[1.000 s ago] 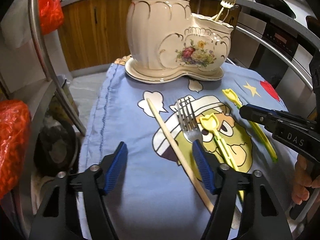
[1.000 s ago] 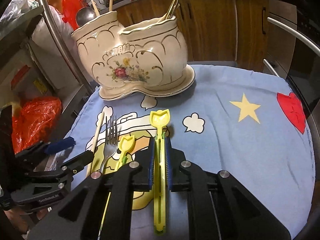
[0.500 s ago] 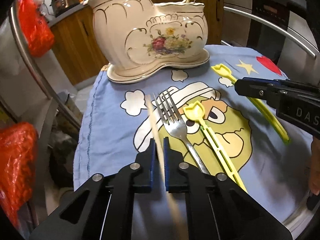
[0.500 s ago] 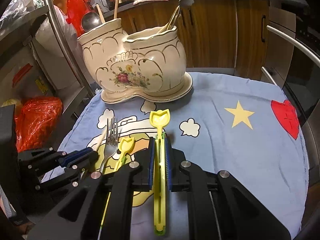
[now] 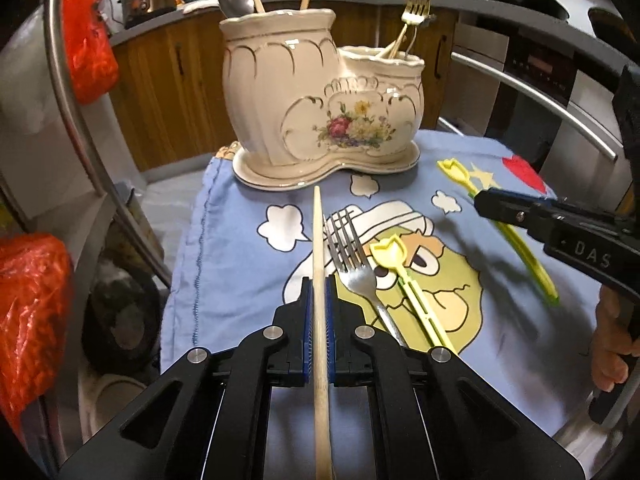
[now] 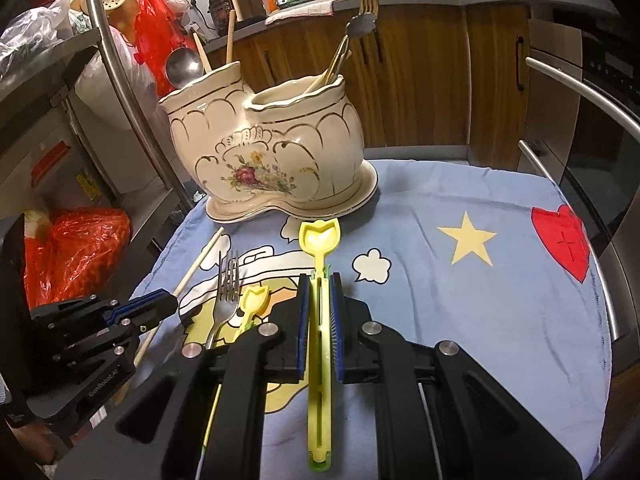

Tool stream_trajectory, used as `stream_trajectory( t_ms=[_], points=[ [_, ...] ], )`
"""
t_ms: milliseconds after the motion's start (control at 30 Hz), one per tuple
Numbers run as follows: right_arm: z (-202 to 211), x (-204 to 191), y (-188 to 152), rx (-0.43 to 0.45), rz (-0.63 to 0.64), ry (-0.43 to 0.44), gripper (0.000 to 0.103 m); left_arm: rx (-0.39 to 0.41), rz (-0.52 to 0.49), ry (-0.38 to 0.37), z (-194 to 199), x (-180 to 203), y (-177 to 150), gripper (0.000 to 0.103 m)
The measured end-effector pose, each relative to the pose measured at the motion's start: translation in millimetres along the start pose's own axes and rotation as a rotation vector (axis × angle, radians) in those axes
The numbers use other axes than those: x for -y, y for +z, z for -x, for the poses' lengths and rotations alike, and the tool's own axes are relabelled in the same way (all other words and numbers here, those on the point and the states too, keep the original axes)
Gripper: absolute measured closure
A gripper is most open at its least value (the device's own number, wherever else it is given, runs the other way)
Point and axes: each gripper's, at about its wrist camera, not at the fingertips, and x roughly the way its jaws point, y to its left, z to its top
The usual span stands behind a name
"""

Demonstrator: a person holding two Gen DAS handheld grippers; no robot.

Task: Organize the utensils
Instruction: 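Lift the yellow utensil and chopstick and carry both over the ceramic holder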

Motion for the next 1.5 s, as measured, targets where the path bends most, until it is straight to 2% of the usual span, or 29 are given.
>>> stream_trajectory(
  t_ms=[267,667,1067,1267,1400,1500],
  points=[
    [9,2,1,0.026,-0.021,0.033,0.093,0.084,0.042,-0.033,24,-17,6,0.097],
    [18,2,7,0.071,-0.034,0.088,0.093,0.231,0.047,-0.098,55,-24,15,0.097],
    [26,0,27,0.134,-0.034,0.114,0.093,0.313,0.076,-0.179,78,-38,39,0.097],
    [39,-1,56,0.204,-0.024,0.122,0.093,0.407,0.057,-0.178,94,-46,79,0.097],
    [44,4,90,0.265,-0.045,0.157,0.093,0.495,0.042,-0.182,99,-52,114,0.097],
    [43,5,110,0.308,-0.041,0.149,0.093,0.549,0.049,-0.189,98,-56,137,0.097]
  ],
)
